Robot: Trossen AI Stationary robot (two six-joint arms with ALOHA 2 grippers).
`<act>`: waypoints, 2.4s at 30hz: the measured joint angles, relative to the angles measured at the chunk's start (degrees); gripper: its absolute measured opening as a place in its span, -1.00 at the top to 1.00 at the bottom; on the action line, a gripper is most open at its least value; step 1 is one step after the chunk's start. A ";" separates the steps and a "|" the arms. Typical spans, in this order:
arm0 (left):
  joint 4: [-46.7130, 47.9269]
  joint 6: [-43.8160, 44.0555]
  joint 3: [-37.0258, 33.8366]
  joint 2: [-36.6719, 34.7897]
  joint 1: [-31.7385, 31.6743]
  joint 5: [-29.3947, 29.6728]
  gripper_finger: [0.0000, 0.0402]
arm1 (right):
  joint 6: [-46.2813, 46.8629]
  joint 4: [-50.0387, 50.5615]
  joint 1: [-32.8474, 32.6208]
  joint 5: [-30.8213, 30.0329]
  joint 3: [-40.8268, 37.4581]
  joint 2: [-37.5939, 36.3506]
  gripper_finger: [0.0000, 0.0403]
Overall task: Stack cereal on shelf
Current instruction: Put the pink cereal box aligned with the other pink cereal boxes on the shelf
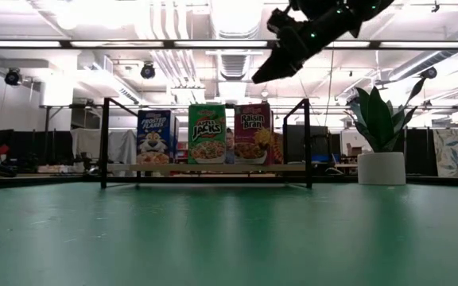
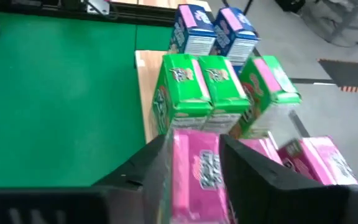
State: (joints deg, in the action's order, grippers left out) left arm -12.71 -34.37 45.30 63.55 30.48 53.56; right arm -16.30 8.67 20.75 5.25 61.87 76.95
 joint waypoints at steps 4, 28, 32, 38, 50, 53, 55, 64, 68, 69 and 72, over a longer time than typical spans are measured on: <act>-0.06 -0.45 0.00 0.00 0.00 0.00 1.00 | -0.78 0.86 -0.63 0.14 2.85 2.99 0.58; -0.13 -1.16 0.00 0.00 0.00 -0.07 1.00 | -7.90 16.37 -0.61 -0.58 6.41 5.88 0.96; -0.15 -1.15 0.00 0.00 0.00 -0.07 1.00 | -10.36 19.34 -0.61 -2.24 7.89 5.88 0.96; -0.13 -1.16 0.00 0.00 0.00 -0.07 1.00 | -10.81 21.60 -0.59 -2.46 11.49 5.94 0.96; -0.15 -1.60 0.00 0.00 0.00 -0.09 1.00 | -7.69 13.53 -0.63 0.77 12.85 9.68 0.96; -0.14 -1.64 0.00 0.00 0.00 -0.09 1.00 | -7.80 10.95 -0.60 0.73 12.85 12.23 0.96; -0.15 -1.88 0.00 0.00 0.00 -0.09 1.00 | -8.34 10.77 -0.50 0.55 12.85 13.73 0.96; -0.15 -2.19 0.00 0.00 0.00 -0.09 1.00 | -8.30 12.40 -0.39 -2.26 13.83 14.85 0.96; -0.16 -2.21 0.00 0.00 0.00 -0.09 1.00 | -7.79 13.94 -0.34 -2.51 13.72 13.66 0.96; -0.15 -2.21 0.00 0.00 -0.01 -0.09 1.00 | -7.73 14.23 -0.30 -2.61 13.70 13.50 0.96; -0.17 -2.21 0.00 0.00 0.00 -0.09 1.00 | -7.75 14.40 -0.30 -2.64 13.70 13.34 0.96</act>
State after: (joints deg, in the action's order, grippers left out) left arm -12.88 -36.58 45.30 63.55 30.48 53.47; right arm -24.05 23.07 20.45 2.61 75.57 90.29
